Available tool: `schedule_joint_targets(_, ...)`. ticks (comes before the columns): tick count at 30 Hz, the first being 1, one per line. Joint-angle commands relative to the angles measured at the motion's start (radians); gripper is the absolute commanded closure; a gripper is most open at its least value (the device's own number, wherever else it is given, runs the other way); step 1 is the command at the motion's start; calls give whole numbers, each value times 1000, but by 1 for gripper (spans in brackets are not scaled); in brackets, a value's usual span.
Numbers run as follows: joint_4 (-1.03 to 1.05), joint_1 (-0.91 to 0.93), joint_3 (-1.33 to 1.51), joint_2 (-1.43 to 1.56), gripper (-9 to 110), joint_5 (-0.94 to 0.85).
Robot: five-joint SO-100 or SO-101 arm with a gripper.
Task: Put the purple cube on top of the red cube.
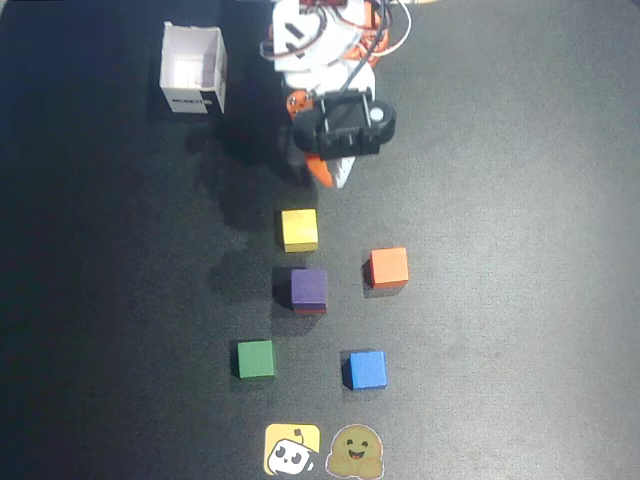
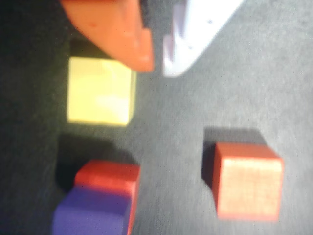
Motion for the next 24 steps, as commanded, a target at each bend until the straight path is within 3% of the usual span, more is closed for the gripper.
schedule_joint_targets(1, 11, -6, 28, 20, 101, -3)
schedule_joint_targets(8, 138, 3, 28, 20, 101, 0)
schedule_joint_targets(24, 138, -6, 28, 20, 101, -38)
